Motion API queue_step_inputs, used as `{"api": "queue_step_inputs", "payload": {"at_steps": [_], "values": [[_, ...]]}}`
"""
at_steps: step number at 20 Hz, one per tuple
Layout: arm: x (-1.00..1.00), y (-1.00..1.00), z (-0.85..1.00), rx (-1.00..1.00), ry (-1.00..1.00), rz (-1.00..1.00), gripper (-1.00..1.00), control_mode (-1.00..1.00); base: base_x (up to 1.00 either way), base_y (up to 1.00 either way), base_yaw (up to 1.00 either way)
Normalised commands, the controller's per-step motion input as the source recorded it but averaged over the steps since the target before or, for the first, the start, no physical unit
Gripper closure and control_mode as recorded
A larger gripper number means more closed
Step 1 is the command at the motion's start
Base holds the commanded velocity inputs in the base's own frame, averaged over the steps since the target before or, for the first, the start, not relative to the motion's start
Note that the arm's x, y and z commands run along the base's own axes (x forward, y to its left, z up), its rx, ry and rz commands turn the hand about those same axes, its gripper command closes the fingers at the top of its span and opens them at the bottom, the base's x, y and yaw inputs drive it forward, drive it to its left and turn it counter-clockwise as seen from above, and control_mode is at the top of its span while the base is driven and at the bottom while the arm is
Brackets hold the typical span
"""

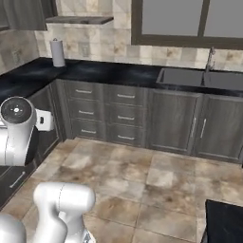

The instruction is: Open the cabinet directly in front. Then move the wine and the cup to the dining counter with the candle on it.

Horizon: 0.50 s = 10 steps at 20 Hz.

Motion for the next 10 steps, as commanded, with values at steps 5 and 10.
{"api": "queue_step_inputs", "payload": {"at_steps": [5, 10], "values": [[0.0, 0.0, 0.0, 0.0, 0.0, 0.0, -1.0, 1.0, 1.0, 0.04, -0.12], [0.0, 0.0, 0.0, 0.0, 0.0, 0.0, -1.0, 1.0, 1.0, 0.0, 0.17]]}}
